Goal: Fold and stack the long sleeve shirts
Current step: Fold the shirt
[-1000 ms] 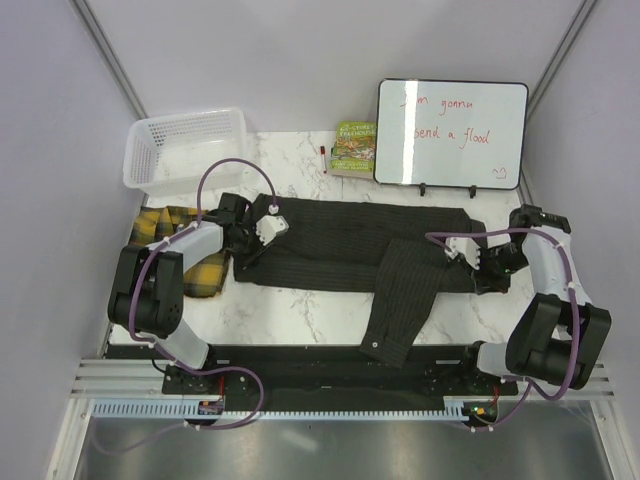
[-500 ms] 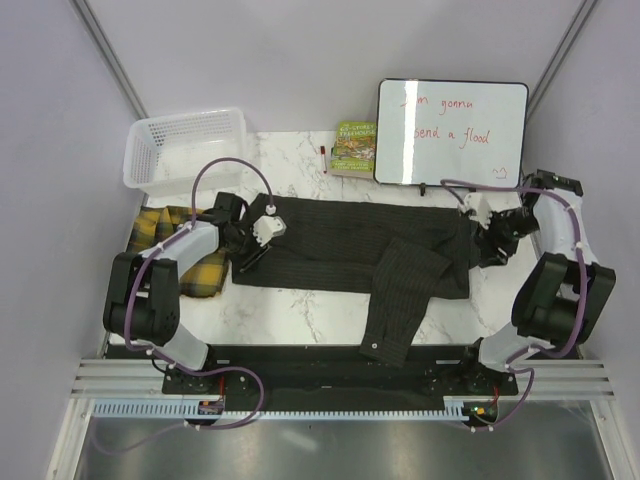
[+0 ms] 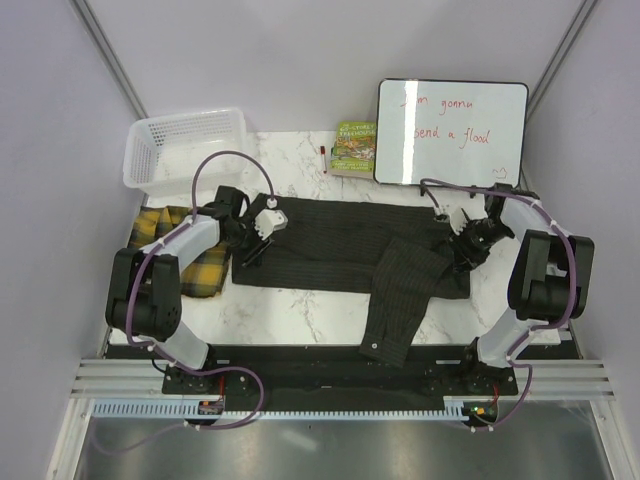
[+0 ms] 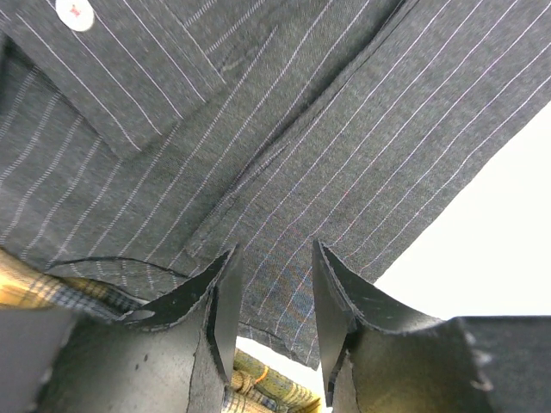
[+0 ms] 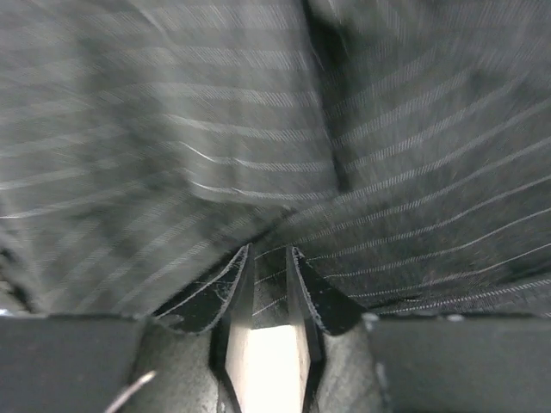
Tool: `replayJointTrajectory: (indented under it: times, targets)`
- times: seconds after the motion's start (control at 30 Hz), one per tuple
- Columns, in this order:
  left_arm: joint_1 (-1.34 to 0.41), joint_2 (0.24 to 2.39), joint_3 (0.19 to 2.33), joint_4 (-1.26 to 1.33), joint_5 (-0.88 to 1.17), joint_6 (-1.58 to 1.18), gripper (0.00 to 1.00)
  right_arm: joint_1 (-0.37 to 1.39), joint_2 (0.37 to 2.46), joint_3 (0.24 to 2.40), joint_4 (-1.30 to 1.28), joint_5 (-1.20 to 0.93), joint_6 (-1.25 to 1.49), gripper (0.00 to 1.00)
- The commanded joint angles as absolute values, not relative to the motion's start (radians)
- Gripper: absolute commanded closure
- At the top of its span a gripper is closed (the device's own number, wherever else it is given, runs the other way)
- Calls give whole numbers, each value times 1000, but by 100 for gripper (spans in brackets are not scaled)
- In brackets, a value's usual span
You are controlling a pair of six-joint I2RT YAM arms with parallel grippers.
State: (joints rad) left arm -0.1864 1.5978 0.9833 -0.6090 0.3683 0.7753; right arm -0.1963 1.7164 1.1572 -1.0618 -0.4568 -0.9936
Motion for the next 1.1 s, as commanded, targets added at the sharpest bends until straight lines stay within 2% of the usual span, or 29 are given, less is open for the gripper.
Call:
replayJointTrajectory:
  times: [0.0, 0.03, 0.1, 0.13, 0.2, 0.23, 0.27, 0.37, 0.53, 0.67, 0.8, 1.07]
  targets:
    - [-181, 1611, 965, -588, 338, 758, 55, -199, 1746, 1072, -914, -241, -974, 72]
    - [-183, 1611, 962, -588, 334, 758, 55, -201, 1750, 1062, -902, -229, -988, 71]
    - [-183, 1608, 953, -586, 337, 759, 55, -199, 1755, 1043, -888, -203, -992, 59]
    - [-181, 1603, 950, -586, 345, 758, 55, -199, 1756, 1037, -875, -195, -996, 48]
    - [-183, 1598, 939, -587, 350, 758, 55, -199, 1763, 1019, -856, -178, -1003, 40]
    - [-183, 1597, 934, -589, 357, 758, 56, -199, 1764, 1014, -826, -152, -1005, 30]
    - [-183, 1591, 931, -594, 359, 758, 55, -199, 1766, 1011, -815, -144, -1011, 28]
    - [-181, 1577, 916, -606, 365, 759, 56, -212, 1749, 1067, -866, -202, -1012, 28]
    - [-183, 1536, 920, -623, 403, 769, 56, -232, 1671, 1255, -1095, -385, -1017, 34]
    - [-183, 1529, 946, -634, 436, 756, 56, -232, 1654, 1315, -1108, -448, -996, 34]
    - [-183, 1540, 968, -635, 453, 750, 55, -221, 1730, 1371, -1132, -503, -963, 32]
    - [-181, 1546, 976, -637, 468, 742, 52, -175, 1818, 1345, -1020, -486, -878, 28]
